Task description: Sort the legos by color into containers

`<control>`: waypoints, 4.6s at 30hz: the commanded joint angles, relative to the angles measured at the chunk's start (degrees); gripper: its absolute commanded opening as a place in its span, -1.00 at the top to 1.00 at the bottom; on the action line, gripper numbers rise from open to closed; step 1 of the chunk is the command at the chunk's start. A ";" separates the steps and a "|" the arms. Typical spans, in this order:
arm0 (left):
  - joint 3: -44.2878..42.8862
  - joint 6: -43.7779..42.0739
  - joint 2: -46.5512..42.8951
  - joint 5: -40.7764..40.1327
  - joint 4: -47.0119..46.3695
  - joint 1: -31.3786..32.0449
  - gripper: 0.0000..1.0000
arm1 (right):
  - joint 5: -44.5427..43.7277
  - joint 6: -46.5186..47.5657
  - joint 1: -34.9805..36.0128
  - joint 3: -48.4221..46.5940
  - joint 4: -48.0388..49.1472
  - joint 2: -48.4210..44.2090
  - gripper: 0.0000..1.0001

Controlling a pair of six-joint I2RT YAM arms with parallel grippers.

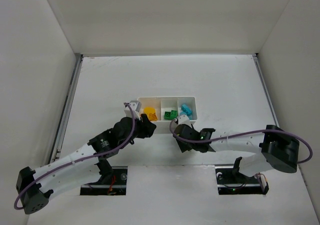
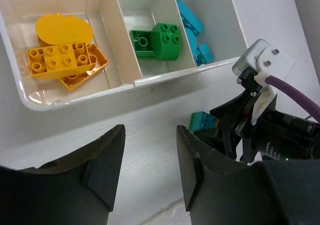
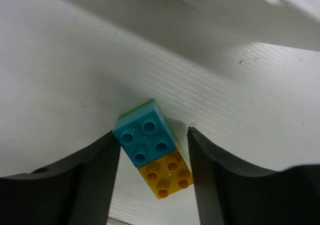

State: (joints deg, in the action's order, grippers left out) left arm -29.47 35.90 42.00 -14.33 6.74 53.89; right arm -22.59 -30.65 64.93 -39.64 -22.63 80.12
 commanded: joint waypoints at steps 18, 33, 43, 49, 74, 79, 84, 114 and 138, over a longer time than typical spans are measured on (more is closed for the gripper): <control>3.98 6.01 -5.43 0.09 -3.48 0.65 0.14 | 10.18 -4.49 -6.34 2.63 18.04 -13.66 0.35; 15.58 15.16 -6.59 0.44 -33.53 7.23 -0.09 | 25.49 -24.35 -16.63 8.52 42.83 -20.00 0.42; 18.40 18.42 0.63 -2.72 -47.08 8.56 -0.07 | 23.91 -33.59 -16.37 13.27 54.27 -20.09 0.40; 19.54 19.82 1.51 -3.25 -52.52 7.85 -0.09 | 25.75 -38.77 -16.37 15.64 60.59 -19.83 0.39; 22.35 26.24 2.38 -6.85 -58.42 8.29 -0.08 | 18.98 -41.15 -14.00 16.70 72.37 -13.94 0.40; 21.48 26.68 4.23 -6.41 -60.26 7.50 -0.10 | 20.56 -43.34 -14.00 17.05 74.22 -13.23 0.39; 21.12 26.85 5.37 -6.24 -63.69 7.15 -0.10 | 21.88 -45.45 -13.73 17.22 76.59 -12.53 0.39; 22.18 26.77 -5.25 -4.48 -58.35 5.66 0.58 | 21.44 -43.09 -14.61 18.89 74.67 -13.66 0.29; 14.80 25.44 1.94 2.19 -48.06 1.00 0.58 | 5.81 -6.80 -22.61 4.58 26.68 -19.83 0.27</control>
State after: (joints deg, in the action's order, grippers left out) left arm -11.11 61.76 43.27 -14.11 -40.73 55.68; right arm -10.70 -46.22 42.06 -30.61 11.14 58.70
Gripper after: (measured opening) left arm 0.355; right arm 0.429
